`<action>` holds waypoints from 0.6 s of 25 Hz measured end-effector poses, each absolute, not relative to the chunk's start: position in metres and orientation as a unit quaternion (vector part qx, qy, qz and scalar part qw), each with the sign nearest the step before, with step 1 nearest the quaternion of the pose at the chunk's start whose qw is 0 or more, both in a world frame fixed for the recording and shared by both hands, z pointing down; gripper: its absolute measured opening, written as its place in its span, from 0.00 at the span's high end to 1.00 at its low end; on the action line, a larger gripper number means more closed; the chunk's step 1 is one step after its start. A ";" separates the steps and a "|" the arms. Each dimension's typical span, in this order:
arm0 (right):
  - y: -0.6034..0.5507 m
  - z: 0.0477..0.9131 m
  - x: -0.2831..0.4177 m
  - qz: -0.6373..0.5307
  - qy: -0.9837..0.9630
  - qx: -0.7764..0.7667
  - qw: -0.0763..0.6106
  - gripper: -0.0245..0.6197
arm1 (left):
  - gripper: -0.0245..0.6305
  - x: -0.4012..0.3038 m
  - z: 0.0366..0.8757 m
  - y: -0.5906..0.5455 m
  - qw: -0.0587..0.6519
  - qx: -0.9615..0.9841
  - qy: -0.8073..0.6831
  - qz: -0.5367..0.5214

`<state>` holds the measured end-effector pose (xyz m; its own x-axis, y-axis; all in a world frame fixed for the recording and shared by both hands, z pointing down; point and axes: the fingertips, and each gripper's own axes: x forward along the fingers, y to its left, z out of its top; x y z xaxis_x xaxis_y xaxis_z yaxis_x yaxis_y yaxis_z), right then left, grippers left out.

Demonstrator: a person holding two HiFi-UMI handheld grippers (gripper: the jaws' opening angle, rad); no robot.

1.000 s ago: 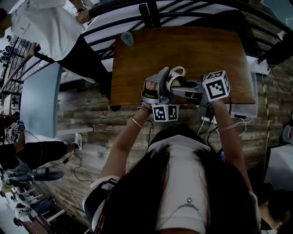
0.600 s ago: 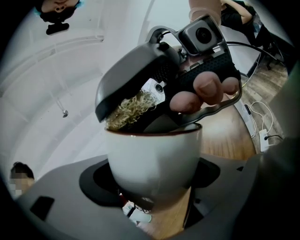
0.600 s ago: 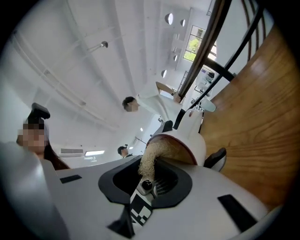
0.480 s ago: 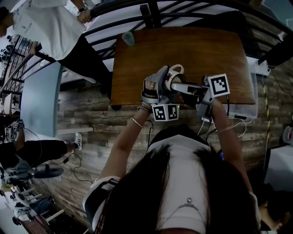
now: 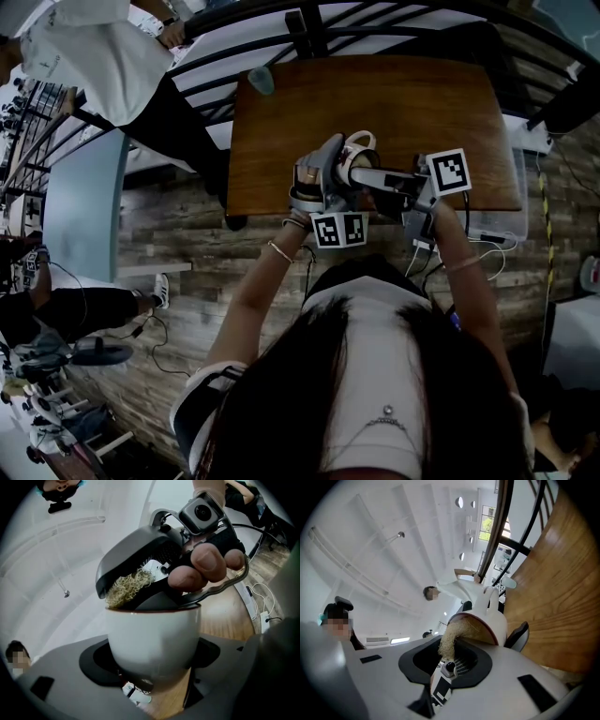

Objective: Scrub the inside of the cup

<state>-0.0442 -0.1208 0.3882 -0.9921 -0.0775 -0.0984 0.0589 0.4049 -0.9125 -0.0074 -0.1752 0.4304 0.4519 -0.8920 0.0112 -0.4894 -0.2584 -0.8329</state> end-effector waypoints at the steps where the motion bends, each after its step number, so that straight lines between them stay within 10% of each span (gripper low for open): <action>1: -0.120 0.389 -0.044 -0.539 0.841 -0.008 0.052 0.85 | 0.34 -0.007 0.431 -0.175 0.399 -0.753 0.458 -0.253; 15: -0.095 0.397 -0.051 -0.425 0.899 -0.020 -0.101 0.85 | 0.34 -0.005 0.433 -0.160 0.394 -0.756 0.449 -0.268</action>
<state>-0.0515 -0.0946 0.3971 -0.9788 0.0503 0.1986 -0.1215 0.6382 -0.7602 -0.0047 -0.1601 0.4331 0.4545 -0.8893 0.0507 -0.4671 -0.2864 -0.8365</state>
